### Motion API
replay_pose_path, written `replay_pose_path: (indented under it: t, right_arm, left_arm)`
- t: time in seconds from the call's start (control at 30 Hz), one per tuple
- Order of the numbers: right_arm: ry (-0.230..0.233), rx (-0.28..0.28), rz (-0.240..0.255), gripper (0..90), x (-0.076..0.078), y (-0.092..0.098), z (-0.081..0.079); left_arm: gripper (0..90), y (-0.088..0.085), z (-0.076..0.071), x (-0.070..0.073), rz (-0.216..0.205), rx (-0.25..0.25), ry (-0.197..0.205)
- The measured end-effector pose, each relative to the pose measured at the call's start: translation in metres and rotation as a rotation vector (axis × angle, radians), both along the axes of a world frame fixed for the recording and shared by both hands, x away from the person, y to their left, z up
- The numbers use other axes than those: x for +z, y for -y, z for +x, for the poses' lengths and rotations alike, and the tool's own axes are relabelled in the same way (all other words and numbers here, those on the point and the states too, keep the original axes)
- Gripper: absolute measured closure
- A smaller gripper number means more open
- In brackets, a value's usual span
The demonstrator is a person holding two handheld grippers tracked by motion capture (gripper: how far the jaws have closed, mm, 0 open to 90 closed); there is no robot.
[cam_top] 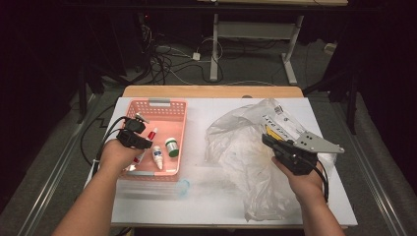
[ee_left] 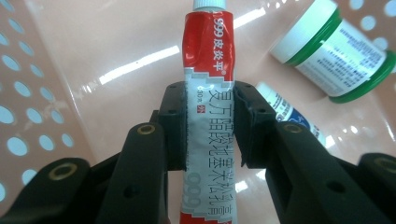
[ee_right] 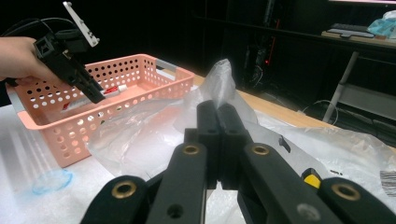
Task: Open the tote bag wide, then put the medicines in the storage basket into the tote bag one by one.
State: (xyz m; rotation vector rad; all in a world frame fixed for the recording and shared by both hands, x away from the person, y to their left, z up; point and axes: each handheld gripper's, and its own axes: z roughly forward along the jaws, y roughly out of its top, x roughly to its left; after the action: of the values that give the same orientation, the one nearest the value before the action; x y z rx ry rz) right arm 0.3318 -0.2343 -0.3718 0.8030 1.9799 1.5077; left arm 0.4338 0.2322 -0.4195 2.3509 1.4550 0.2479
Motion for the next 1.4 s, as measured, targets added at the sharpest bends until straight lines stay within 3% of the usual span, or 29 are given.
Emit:
replay_pose_path:
  t: [0.13, 0.37, 0.6, 0.93, 1.1, 1.4]
  right_arm:
    - [0.000, 0.000, -0.002, 90.0, 0.000, 0.000, 0.001]
    - [-0.011, -0.009, 0.002, 90.0, -0.002, 0.000, 0.007]
    - [-0.012, -0.008, -0.001, 90.0, -0.002, -0.005, 0.009]
    - [-0.016, -0.005, -0.014, 90.0, -0.005, -0.005, 0.006]
    - [-0.006, -0.005, -0.014, 90.0, -0.003, -0.004, 0.003]
    - [0.000, -0.005, -0.014, 90.0, -0.003, 0.000, 0.001]
  left_arm:
    - [66.4, -0.002, -0.005, 0.004, -0.018, 0.007, 0.043]
    - [66.3, -0.004, -0.009, 0.006, -0.020, -0.010, 0.062]
    - [66.4, -0.006, -0.019, 0.011, -0.073, -0.020, 0.127]
    - [66.3, 0.001, -0.032, 0.016, -0.091, -0.066, 0.178]
    - [66.3, 0.004, -0.038, 0.021, -0.113, -0.066, 0.217]
    - [66.3, 0.021, -0.046, 0.028, -0.150, -0.099, 0.271]
